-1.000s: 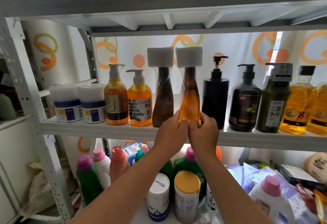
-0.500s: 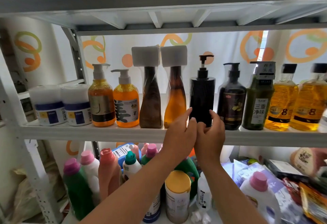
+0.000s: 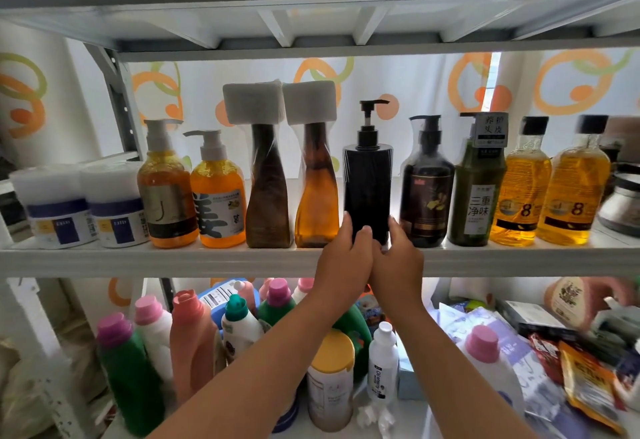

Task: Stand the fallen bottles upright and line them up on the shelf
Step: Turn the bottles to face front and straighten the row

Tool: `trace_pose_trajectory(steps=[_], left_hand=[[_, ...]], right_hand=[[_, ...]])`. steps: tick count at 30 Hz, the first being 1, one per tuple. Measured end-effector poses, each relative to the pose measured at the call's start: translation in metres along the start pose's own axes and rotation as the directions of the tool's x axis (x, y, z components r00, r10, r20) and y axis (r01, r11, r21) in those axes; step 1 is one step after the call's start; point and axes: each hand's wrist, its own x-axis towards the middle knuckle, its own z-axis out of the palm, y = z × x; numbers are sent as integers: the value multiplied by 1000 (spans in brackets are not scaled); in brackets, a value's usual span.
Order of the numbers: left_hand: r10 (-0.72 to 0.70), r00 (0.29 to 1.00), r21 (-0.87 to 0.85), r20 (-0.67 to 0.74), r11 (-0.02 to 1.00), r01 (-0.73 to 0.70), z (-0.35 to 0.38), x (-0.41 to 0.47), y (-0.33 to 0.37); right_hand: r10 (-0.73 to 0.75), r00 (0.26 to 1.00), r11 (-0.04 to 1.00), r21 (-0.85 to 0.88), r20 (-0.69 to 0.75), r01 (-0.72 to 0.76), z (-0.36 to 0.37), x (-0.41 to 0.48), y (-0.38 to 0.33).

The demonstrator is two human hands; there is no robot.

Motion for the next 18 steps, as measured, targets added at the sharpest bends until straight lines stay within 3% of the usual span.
trace_pose_trajectory(steps=[8,11,14,18], left_hand=[[57,998,262,-13,964,-52,-4,-3,-2],[214,974,317,-74,931,-181,0,-12,1],[248,968,156,-45,958,-239,12,-13,9],[111,985,-4,131,994,-111,38,-11,18]], right_hand=[[36,999,999,9,5,-36,-1,-4,1],[30,987,999,43,-155,-24,-14,-8,-1],[3,932,999,46,-363,14,-32,-1,5],[79,934,997,36,-349,-71,-50,13,18]])
